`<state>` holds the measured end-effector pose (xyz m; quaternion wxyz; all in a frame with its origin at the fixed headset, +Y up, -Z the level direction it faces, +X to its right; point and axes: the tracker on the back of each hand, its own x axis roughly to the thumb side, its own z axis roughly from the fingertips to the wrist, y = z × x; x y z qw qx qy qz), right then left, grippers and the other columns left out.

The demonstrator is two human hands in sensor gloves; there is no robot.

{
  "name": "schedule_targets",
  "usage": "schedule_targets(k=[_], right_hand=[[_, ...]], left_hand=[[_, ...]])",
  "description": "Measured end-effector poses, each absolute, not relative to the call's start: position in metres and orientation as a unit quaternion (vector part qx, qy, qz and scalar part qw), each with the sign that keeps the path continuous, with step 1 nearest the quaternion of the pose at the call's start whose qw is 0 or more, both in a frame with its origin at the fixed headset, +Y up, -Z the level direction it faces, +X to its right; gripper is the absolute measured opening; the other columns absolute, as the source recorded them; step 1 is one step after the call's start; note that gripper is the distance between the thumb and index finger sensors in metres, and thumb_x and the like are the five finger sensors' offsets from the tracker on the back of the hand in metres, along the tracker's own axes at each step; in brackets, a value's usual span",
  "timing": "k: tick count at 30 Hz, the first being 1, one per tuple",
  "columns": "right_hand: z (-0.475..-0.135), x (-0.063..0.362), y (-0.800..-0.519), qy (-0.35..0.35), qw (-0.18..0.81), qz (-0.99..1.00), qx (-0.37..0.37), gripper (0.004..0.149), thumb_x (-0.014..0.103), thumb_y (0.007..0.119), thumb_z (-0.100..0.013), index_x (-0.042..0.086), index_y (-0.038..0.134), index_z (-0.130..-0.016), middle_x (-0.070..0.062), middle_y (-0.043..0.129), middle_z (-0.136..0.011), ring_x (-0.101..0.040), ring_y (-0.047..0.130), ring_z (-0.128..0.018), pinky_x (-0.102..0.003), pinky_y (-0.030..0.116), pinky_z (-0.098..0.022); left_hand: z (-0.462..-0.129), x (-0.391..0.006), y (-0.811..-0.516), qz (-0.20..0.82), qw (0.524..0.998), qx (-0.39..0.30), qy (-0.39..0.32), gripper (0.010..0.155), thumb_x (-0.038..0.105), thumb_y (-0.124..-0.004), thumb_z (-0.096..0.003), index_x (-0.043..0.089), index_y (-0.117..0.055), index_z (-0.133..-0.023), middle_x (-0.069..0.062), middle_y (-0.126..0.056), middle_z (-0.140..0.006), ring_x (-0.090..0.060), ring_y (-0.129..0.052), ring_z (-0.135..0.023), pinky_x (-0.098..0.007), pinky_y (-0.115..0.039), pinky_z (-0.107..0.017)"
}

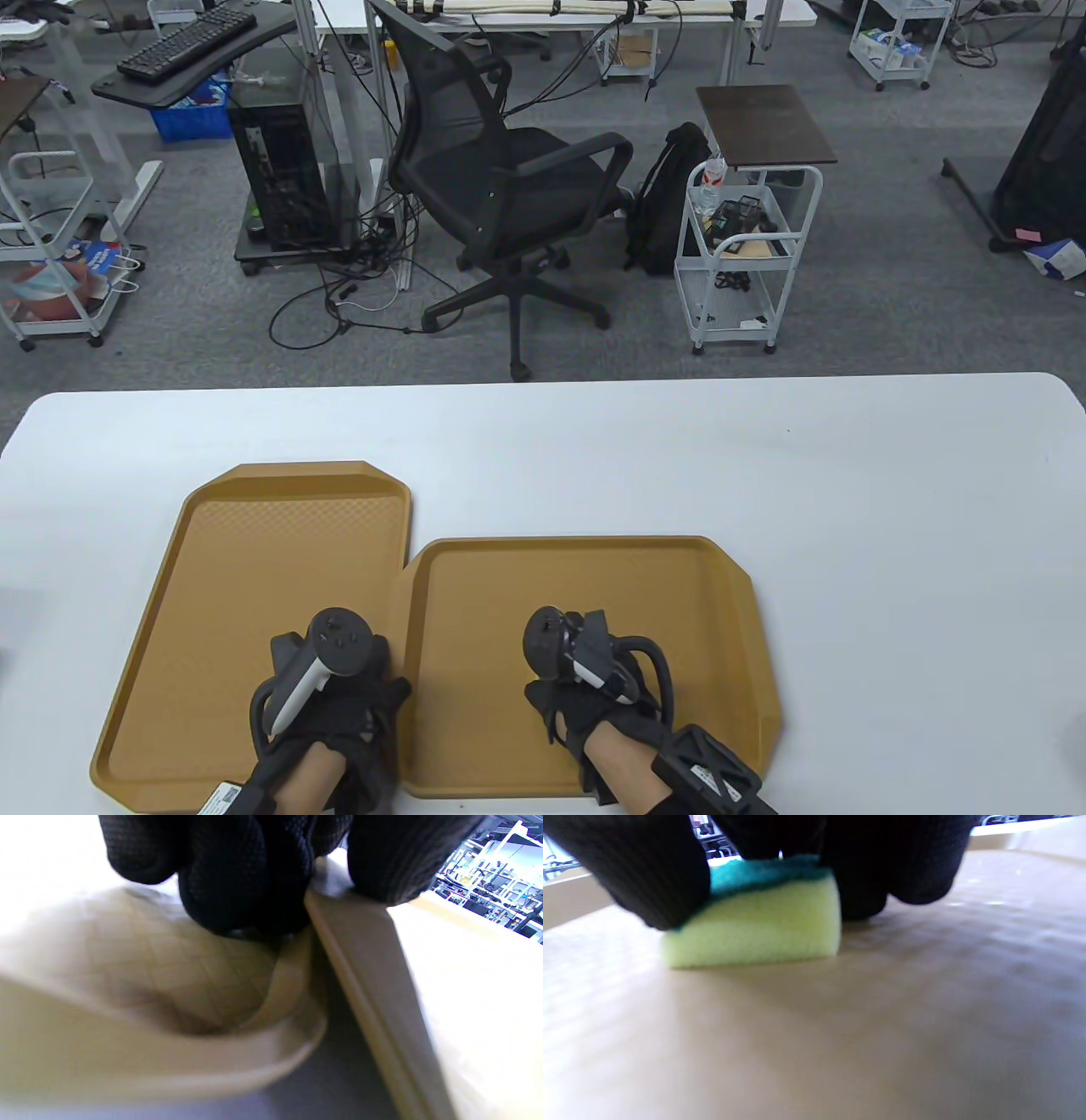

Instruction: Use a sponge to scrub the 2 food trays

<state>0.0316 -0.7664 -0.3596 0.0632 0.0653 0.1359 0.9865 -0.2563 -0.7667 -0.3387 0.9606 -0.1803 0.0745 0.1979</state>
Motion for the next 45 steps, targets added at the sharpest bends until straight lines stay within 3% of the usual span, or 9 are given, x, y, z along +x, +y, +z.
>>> schedule_targets(k=[11,17,22,28,45], right_hand=[[-0.355,0.109,-0.765,0.144,0.055,0.988,0.004,0.077,0.046,0.088,-0.045,0.019,0.052,-0.108,-0.015,0.049,-0.113,-0.037,0.079,-0.076,-0.054,0.074,-0.06],[-0.349,0.115,-0.764,0.135,0.02,0.991,-0.004,0.077,0.045,0.087,-0.045,0.018,0.052,-0.108,-0.016,0.048,-0.113,-0.042,0.08,-0.081,-0.057,0.075,-0.061],[-0.345,0.107,-0.765,0.116,-0.001,0.993,-0.009,0.083,0.052,0.088,-0.043,0.015,0.052,-0.108,-0.02,0.05,-0.112,-0.045,0.082,-0.079,-0.058,0.077,-0.06],[-0.345,0.118,-0.76,0.096,0.027,0.995,-0.011,0.078,0.045,0.092,-0.043,0.017,0.055,-0.107,-0.017,0.054,-0.111,-0.042,0.084,-0.079,-0.055,0.079,-0.061],[-0.306,0.228,-0.722,-0.018,0.126,0.992,-0.021,0.072,0.038,0.092,-0.043,0.024,0.059,-0.106,-0.01,0.052,-0.114,-0.041,0.076,-0.089,-0.056,0.072,-0.067]], left_hand=[[-0.339,-0.256,-0.767,0.198,0.961,-0.18,0.074,0.072,0.048,-0.083,-0.044,0.019,-0.062,-0.107,-0.005,-0.096,-0.07,-0.029,-0.097,-0.054,-0.051,-0.076,-0.055],[-0.338,-0.256,-0.767,0.191,0.963,-0.177,0.075,0.072,0.048,-0.083,-0.0441,0.018,-0.062,-0.107,-0.005,-0.096,-0.07,-0.029,-0.097,-0.054,-0.051,-0.076,-0.055],[-0.337,-0.252,-0.766,0.168,0.969,-0.169,0.072,0.073,0.049,-0.082,-0.0442,0.017,-0.061,-0.107,-0.005,-0.096,-0.07,-0.029,-0.097,-0.053,-0.051,-0.076,-0.055],[-0.338,-0.253,-0.767,0.177,0.966,-0.176,0.07,0.074,0.05,-0.082,-0.0444,0.017,-0.06,-0.107,-0.005,-0.096,-0.07,-0.029,-0.097,-0.054,-0.051,-0.076,-0.055],[-0.337,-0.251,-0.766,0.164,0.969,-0.17,0.072,0.081,0.057,-0.087,-0.0401,0.017,-0.062,-0.106,-0.004,-0.097,-0.069,-0.029,-0.098,-0.052,-0.051,-0.078,-0.054]])
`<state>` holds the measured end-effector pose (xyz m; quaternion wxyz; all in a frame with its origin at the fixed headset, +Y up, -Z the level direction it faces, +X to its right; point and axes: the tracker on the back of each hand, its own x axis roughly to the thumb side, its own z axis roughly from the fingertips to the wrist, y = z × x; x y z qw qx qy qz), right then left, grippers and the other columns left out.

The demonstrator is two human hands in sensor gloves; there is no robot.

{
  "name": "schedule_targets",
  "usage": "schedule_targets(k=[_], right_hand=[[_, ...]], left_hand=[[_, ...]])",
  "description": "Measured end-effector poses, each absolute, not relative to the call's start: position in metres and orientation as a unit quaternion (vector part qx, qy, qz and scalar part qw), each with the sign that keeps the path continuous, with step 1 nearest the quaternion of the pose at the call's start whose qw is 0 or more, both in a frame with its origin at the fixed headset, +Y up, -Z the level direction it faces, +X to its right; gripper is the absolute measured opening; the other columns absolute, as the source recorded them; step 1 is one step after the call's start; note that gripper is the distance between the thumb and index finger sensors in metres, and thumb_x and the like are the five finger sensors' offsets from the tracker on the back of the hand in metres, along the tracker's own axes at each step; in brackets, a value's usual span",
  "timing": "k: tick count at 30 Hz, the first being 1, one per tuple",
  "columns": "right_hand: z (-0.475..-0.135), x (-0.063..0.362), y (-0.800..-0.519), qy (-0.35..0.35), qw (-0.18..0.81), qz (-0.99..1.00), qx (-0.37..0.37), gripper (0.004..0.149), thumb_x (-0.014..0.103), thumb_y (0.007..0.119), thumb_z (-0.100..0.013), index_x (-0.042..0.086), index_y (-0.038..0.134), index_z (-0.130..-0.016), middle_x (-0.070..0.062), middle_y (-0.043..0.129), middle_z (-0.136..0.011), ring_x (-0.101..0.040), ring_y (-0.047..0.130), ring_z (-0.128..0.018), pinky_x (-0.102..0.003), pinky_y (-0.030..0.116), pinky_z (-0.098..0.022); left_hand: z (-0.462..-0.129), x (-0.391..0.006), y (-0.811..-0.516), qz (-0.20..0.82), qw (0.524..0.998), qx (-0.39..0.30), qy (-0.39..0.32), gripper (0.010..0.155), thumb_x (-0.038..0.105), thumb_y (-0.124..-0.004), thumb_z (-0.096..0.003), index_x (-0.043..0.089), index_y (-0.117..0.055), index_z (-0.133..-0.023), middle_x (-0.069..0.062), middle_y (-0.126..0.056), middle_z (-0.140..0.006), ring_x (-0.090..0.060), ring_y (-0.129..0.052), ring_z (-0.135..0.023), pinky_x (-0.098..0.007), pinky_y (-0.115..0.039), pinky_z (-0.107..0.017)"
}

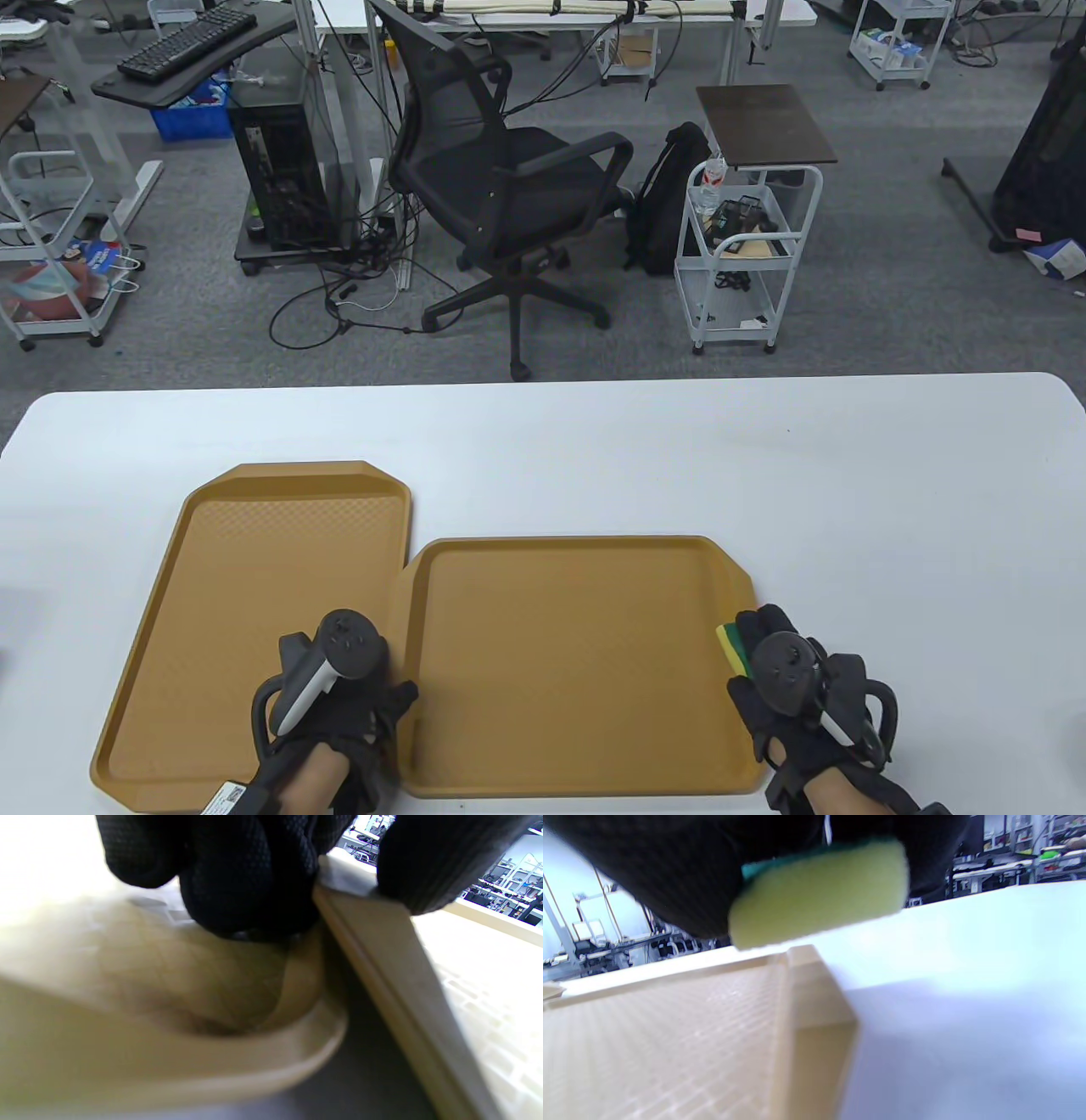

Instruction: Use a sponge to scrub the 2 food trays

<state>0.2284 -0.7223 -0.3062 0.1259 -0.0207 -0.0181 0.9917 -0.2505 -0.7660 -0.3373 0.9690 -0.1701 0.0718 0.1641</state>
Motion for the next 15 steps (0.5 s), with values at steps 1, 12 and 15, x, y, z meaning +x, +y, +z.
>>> schedule_targets(k=[1,12,15], right_hand=[[-0.305,0.234,-0.723,-0.022,0.14,0.99,-0.022,0.072,0.038,0.092,-0.043,0.024,0.059,-0.106,-0.01,0.052,-0.114,-0.042,0.076,-0.089,-0.057,0.072,-0.067],[-0.304,0.25,-0.713,-0.025,0.193,0.98,-0.03,0.072,0.038,0.092,-0.043,0.024,0.059,-0.106,-0.01,0.051,-0.114,-0.042,0.075,-0.09,-0.057,0.071,-0.068],[-0.303,0.248,-0.712,-0.029,0.187,0.982,-0.02,0.072,0.038,0.092,-0.043,0.024,0.059,-0.106,-0.01,0.051,-0.114,-0.042,0.075,-0.09,-0.057,0.071,-0.068]], left_hand=[[-0.337,-0.25,-0.766,0.162,0.97,-0.169,0.073,0.082,0.057,-0.088,-0.0397,0.017,-0.063,-0.106,-0.004,-0.097,-0.069,-0.029,-0.098,-0.052,-0.051,-0.078,-0.054],[-0.339,-0.248,-0.764,0.164,0.967,-0.167,0.102,0.084,0.055,-0.094,-0.0371,0.014,-0.066,-0.105,-0.005,-0.101,-0.068,-0.029,-0.1,-0.048,-0.051,-0.08,-0.051],[-0.34,-0.251,-0.761,0.179,0.962,-0.175,0.112,0.084,0.055,-0.094,-0.0367,0.012,-0.068,-0.104,-0.006,-0.102,-0.068,-0.029,-0.101,-0.047,-0.052,-0.081,-0.051]])
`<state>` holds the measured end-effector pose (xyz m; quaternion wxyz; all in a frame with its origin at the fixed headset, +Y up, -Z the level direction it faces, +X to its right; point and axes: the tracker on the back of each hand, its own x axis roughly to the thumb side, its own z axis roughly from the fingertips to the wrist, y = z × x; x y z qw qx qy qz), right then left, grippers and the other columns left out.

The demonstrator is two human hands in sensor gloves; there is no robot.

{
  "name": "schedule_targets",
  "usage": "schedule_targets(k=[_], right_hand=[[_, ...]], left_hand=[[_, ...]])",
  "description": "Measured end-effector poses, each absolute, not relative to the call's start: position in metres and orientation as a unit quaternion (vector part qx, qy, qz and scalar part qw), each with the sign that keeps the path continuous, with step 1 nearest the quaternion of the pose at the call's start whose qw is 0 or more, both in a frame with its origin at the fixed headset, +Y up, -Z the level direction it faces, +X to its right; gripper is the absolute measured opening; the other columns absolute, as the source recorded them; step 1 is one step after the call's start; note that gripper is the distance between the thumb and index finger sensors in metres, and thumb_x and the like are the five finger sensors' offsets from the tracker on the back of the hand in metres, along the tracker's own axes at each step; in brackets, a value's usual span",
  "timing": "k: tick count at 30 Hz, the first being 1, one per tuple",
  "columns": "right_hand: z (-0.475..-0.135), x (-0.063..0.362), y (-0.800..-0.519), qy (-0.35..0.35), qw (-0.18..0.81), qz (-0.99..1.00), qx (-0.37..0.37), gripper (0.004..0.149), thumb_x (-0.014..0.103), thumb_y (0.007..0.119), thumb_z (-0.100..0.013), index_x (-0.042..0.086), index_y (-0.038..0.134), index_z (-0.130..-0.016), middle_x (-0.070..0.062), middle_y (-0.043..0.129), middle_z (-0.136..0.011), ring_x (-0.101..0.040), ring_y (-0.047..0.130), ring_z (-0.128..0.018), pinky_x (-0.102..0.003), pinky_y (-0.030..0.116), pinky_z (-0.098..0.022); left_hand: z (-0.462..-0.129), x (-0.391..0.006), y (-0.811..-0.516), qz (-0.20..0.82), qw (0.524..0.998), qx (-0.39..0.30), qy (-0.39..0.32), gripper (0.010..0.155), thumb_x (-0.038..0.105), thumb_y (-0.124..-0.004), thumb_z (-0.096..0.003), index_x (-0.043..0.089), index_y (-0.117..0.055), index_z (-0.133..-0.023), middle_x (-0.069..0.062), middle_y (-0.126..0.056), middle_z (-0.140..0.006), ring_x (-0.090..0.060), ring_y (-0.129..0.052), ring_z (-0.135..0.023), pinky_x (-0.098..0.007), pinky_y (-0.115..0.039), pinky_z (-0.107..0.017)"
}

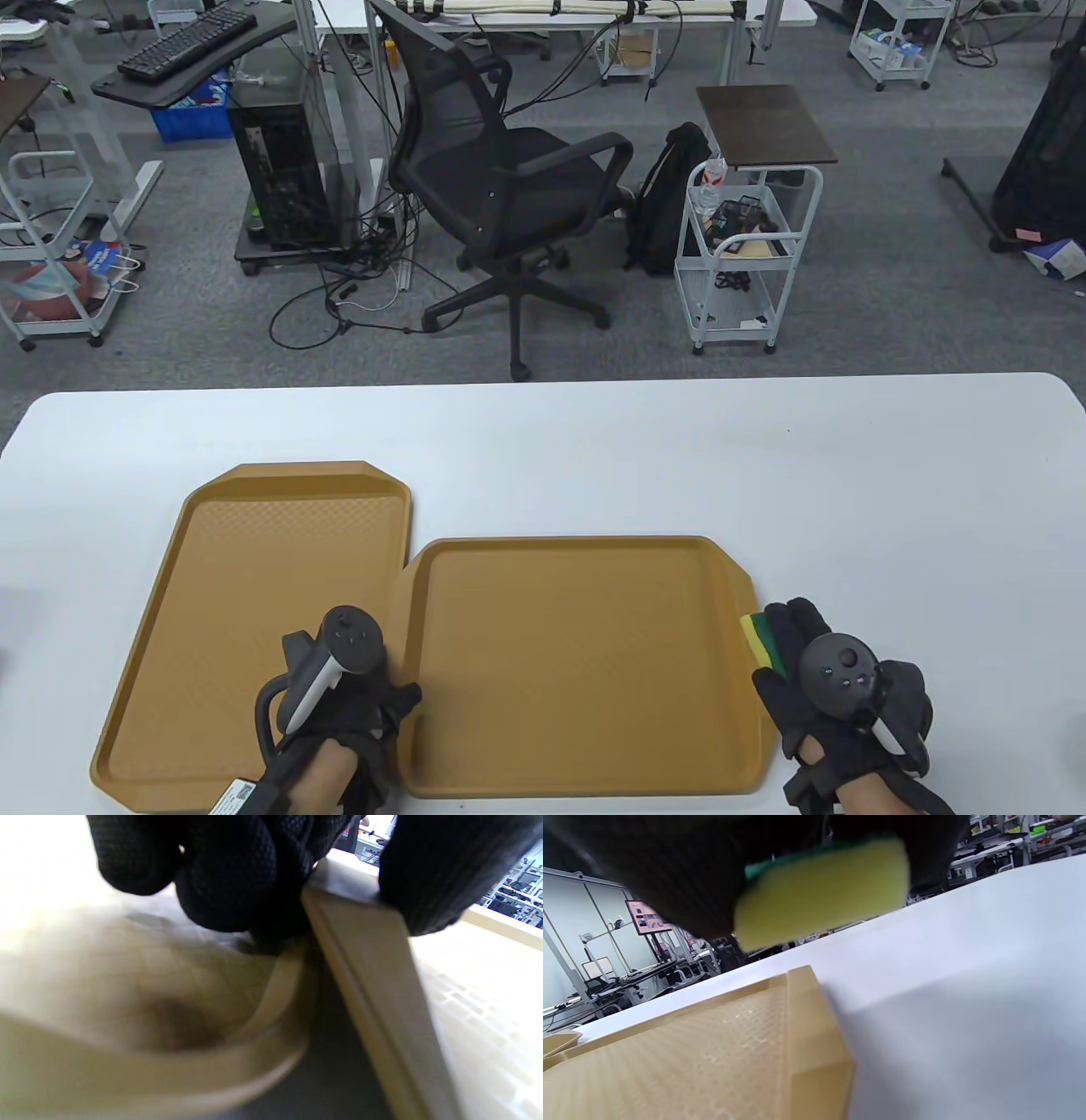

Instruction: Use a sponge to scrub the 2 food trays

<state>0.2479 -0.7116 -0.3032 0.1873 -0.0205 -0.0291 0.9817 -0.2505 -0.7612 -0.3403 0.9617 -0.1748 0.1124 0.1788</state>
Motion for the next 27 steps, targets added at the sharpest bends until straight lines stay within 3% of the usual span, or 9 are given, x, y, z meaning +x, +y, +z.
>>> schedule_targets(k=[6,9,14,16,18,21,22,27], right_hand=[[-0.3,0.248,-0.704,-0.04,0.196,0.98,-0.011,0.072,0.038,0.092,-0.043,0.024,0.059,-0.106,-0.01,0.052,-0.114,-0.042,0.075,-0.089,-0.057,0.071,-0.067],[-0.3,0.248,-0.703,-0.042,0.201,0.979,-0.008,0.072,0.038,0.092,-0.043,0.024,0.059,-0.106,-0.01,0.052,-0.114,-0.042,0.075,-0.089,-0.057,0.071,-0.067],[-0.296,0.245,-0.698,-0.051,0.203,0.978,0.006,0.072,0.038,0.092,-0.043,0.024,0.059,-0.106,-0.01,0.052,-0.114,-0.042,0.075,-0.089,-0.057,0.072,-0.067],[-0.295,0.246,-0.695,-0.057,0.212,0.976,0.007,0.072,0.038,0.092,-0.043,0.024,0.059,-0.106,-0.01,0.052,-0.114,-0.042,0.075,-0.089,-0.057,0.072,-0.067],[-0.293,0.248,-0.694,-0.06,0.219,0.974,0.009,0.071,0.038,0.091,-0.044,0.024,0.059,-0.106,-0.011,0.052,-0.114,-0.042,0.076,-0.089,-0.057,0.072,-0.067],[-0.293,0.249,-0.694,-0.059,0.222,0.973,0.011,0.071,0.038,0.091,-0.044,0.024,0.059,-0.106,-0.011,0.052,-0.114,-0.042,0.076,-0.088,-0.057,0.072,-0.067],[-0.293,0.249,-0.694,-0.058,0.225,0.973,0.012,0.071,0.038,0.091,-0.044,0.024,0.059,-0.106,-0.011,0.052,-0.114,-0.042,0.075,-0.089,-0.057,0.072,-0.067],[-0.293,0.249,-0.693,-0.06,0.23,0.971,0.018,0.071,0.038,0.091,-0.044,0.024,0.059,-0.106,-0.011,0.052,-0.114,-0.042,0.076,-0.088,-0.057,0.072,-0.066]], left_hand=[[-0.339,-0.257,-0.755,0.237,0.947,-0.173,0.127,0.076,0.057,-0.095,-0.0363,0.013,-0.077,-0.096,-0.004,-0.1,-0.065,-0.027,-0.098,-0.044,-0.051,-0.08,-0.051],[-0.338,-0.26,-0.751,0.283,0.936,-0.173,0.121,0.074,0.059,-0.091,-0.0376,0.017,-0.071,-0.095,0.0,-0.093,-0.07,-0.026,-0.095,-0.05,-0.051,-0.077,-0.055],[-0.333,-0.256,-0.741,0.375,0.908,-0.15,0.111,0.072,0.057,-0.087,-0.0406,0.017,-0.061,-0.095,-0.009,-0.083,-0.093,-0.027,-0.099,-0.06,-0.049,-0.081,-0.053],[-0.331,-0.253,-0.737,0.41,0.894,-0.145,0.11,0.072,0.055,-0.087,-0.0412,0.017,-0.057,-0.094,-0.009,-0.083,-0.092,-0.026,-0.107,-0.058,-0.047,-0.087,-0.049],[-0.332,-0.25,-0.733,0.432,0.881,-0.157,0.11,0.072,0.052,-0.09,-0.0422,0.018,-0.054,-0.094,-0.009,-0.082,-0.093,-0.027,-0.108,-0.066,-0.048,-0.088,-0.053],[-0.332,-0.251,-0.733,0.468,0.859,-0.158,0.135,0.065,0.047,-0.091,-0.0427,0.018,-0.058,-0.092,-0.001,-0.095,-0.079,-0.018,-0.119,-0.049,-0.04,-0.099,-0.041],[-0.333,-0.25,-0.733,0.491,0.845,-0.154,0.145,0.064,0.045,-0.091,-0.0426,0.018,-0.06,-0.091,-0.002,-0.097,-0.077,-0.022,-0.12,-0.046,-0.041,-0.099,-0.039],[-0.342,-0.256,-0.731,0.547,0.809,-0.148,0.156,0.064,0.046,-0.091,-0.0449,0.017,-0.069,-0.097,-0.003,-0.101,-0.077,-0.023,-0.119,-0.042,-0.04,-0.098,-0.038]])
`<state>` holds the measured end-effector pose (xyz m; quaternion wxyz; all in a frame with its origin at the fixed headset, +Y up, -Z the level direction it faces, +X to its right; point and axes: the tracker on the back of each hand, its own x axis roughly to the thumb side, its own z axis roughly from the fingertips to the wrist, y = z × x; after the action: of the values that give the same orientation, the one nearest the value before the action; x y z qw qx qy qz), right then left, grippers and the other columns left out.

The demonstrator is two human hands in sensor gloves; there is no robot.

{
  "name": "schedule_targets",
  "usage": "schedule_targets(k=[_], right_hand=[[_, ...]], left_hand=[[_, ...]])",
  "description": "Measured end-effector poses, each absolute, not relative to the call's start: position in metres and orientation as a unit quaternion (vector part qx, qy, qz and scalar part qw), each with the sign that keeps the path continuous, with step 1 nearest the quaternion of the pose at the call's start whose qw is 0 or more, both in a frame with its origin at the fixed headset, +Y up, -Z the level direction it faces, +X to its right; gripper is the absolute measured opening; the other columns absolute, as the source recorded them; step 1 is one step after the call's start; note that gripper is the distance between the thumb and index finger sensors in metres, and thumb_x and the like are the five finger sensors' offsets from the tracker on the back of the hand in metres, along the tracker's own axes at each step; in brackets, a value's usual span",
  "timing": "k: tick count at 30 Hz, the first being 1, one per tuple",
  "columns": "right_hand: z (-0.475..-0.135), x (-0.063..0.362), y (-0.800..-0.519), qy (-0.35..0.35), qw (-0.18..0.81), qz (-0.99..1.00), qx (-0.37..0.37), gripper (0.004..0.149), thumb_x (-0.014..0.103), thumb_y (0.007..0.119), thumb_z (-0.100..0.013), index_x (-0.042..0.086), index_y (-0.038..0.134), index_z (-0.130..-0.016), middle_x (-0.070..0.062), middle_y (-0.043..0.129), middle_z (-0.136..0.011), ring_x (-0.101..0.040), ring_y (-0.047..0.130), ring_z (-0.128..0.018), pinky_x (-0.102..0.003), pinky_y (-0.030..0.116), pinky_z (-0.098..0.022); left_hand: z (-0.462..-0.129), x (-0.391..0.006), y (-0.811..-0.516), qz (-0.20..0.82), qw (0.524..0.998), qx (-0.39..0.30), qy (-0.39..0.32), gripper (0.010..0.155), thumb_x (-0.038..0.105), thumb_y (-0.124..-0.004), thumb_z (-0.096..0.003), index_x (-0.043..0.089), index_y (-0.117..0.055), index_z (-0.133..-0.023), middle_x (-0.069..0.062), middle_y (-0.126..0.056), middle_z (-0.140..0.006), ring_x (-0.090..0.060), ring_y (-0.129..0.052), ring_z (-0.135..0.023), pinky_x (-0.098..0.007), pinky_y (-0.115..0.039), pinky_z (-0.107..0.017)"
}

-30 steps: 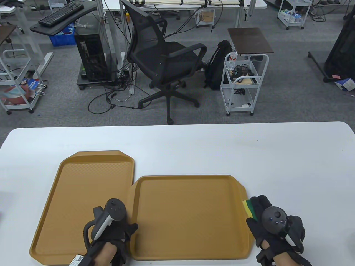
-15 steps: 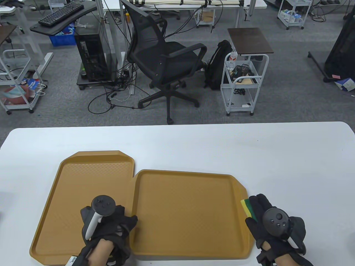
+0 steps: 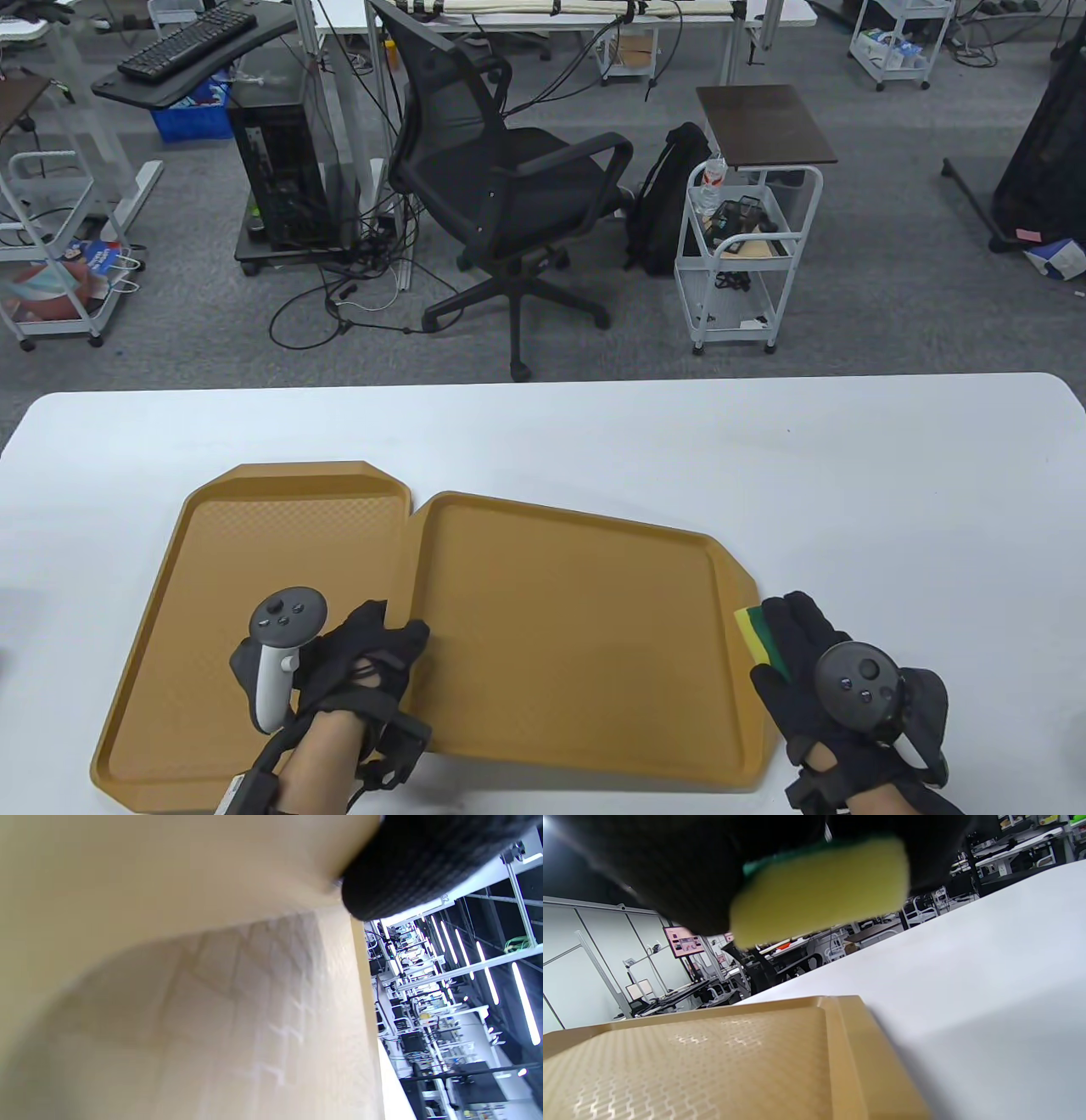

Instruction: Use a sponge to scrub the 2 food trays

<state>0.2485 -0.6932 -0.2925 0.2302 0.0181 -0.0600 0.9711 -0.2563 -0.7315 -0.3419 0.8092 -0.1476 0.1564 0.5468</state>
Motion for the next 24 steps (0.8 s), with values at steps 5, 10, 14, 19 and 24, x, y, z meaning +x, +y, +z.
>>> schedule_targets(k=[5,10,14,19,24], right_hand=[[-0.293,0.253,-0.691,-0.062,0.249,0.966,0.015,0.071,0.038,0.091,-0.044,0.024,0.059,-0.106,-0.011,0.052,-0.114,-0.043,0.076,-0.088,-0.057,0.072,-0.066],[-0.292,0.257,-0.689,-0.065,0.262,0.963,0.012,0.071,0.038,0.091,-0.044,0.024,0.06,-0.106,-0.011,0.053,-0.114,-0.043,0.076,-0.088,-0.057,0.072,-0.066],[-0.291,0.261,-0.688,-0.067,0.274,0.959,0.007,0.071,0.038,0.091,-0.044,0.023,0.06,-0.106,-0.011,0.053,-0.114,-0.043,0.076,-0.088,-0.057,0.072,-0.066],[-0.293,0.268,-0.689,-0.065,0.28,0.958,-0.002,0.071,0.037,0.091,-0.044,0.023,0.06,-0.106,-0.011,0.053,-0.114,-0.043,0.076,-0.088,-0.057,0.071,-0.066],[-0.295,0.277,-0.693,-0.059,0.289,0.955,-0.017,0.071,0.037,0.091,-0.044,0.023,0.06,-0.106,-0.011,0.053,-0.114,-0.043,0.075,-0.088,-0.057,0.071,-0.067]], left_hand=[[-0.358,-0.258,-0.737,0.581,0.784,-0.142,0.168,0.058,0.047,-0.092,-0.0451,0.017,-0.08,-0.094,-0.004,-0.103,-0.078,-0.025,-0.118,-0.044,-0.041,-0.098,-0.04],[-0.39,-0.257,-0.744,0.599,0.768,-0.135,0.181,0.058,0.048,-0.092,-0.0452,0.018,-0.081,-0.094,-0.003,-0.102,-0.08,-0.025,-0.117,-0.048,-0.041,-0.097,-0.043],[-0.418,-0.255,-0.751,0.619,0.747,-0.138,0.197,0.058,0.048,-0.093,-0.0451,0.019,-0.082,-0.094,-0.003,-0.102,-0.081,-0.026,-0.117,-0.05,-0.042,-0.096,-0.044],[-0.457,-0.252,-0.76,0.651,0.716,-0.155,0.199,0.061,0.048,-0.092,-0.0459,0.019,-0.077,-0.097,-0.004,-0.097,-0.087,-0.027,-0.114,-0.059,-0.044,-0.094,-0.05],[-0.485,-0.249,-0.758,0.629,0.741,-0.126,0.201,0.064,0.042,-0.091,-0.0474,0.023,-0.068,-0.103,-0.006,-0.09,-0.096,-0.026,-0.112,-0.072,-0.044,-0.093,-0.056]])
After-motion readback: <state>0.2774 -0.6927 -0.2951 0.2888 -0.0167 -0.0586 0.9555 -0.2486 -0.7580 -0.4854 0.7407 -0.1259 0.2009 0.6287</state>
